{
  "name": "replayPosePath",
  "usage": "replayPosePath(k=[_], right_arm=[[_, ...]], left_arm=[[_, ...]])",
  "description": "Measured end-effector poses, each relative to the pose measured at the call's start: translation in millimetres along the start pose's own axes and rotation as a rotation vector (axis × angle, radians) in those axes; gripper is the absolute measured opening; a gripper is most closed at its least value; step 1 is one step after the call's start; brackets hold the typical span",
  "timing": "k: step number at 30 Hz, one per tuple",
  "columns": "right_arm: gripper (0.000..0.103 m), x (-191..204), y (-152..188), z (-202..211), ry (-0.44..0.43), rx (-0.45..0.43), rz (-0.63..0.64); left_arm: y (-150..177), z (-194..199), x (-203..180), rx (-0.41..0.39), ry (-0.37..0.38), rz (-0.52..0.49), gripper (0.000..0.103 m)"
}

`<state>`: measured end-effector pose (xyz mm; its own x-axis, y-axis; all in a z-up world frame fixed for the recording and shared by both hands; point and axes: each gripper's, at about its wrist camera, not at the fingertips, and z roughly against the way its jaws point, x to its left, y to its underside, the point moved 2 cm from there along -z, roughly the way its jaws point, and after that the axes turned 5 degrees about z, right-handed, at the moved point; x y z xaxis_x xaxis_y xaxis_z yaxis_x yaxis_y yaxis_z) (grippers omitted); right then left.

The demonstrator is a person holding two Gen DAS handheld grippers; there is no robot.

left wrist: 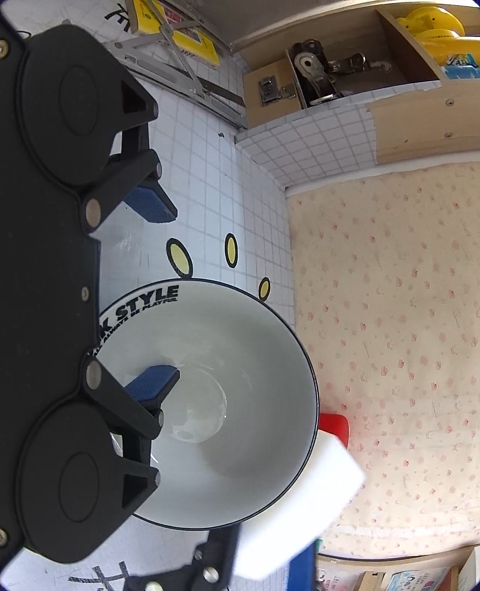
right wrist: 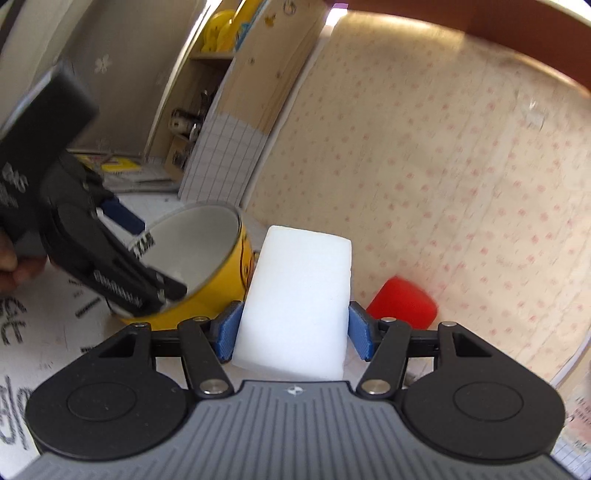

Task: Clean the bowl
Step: 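Slide the white sponge along the yellow bowl's outer wall with the right gripper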

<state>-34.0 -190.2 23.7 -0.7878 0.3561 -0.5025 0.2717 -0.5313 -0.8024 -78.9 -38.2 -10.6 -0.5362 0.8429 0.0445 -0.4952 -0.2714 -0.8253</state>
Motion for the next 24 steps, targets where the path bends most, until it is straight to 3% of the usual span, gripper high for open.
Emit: replayPosePath(k=[7, 14, 17, 24], right_arm=[[0.062, 5, 19, -10, -0.038, 0.070, -0.038], [0.062, 1, -2, 6, 0.008, 0.013, -0.018], [0.062, 0, -1, 3, 0.020, 0.030, -0.007], [0.062, 3, 23, -16, -0.002, 0.098, -0.041]], left_arm=[[0, 1, -2, 0.003, -0.008, 0.005, 0.086], [1, 1, 0, 0.017, -0.012, 0.046, 0.086], [3, 3, -1, 0.014, -0.011, 0.041, 0.086], [3, 5, -3, 0.006, 0.031, -0.043, 0.087]])
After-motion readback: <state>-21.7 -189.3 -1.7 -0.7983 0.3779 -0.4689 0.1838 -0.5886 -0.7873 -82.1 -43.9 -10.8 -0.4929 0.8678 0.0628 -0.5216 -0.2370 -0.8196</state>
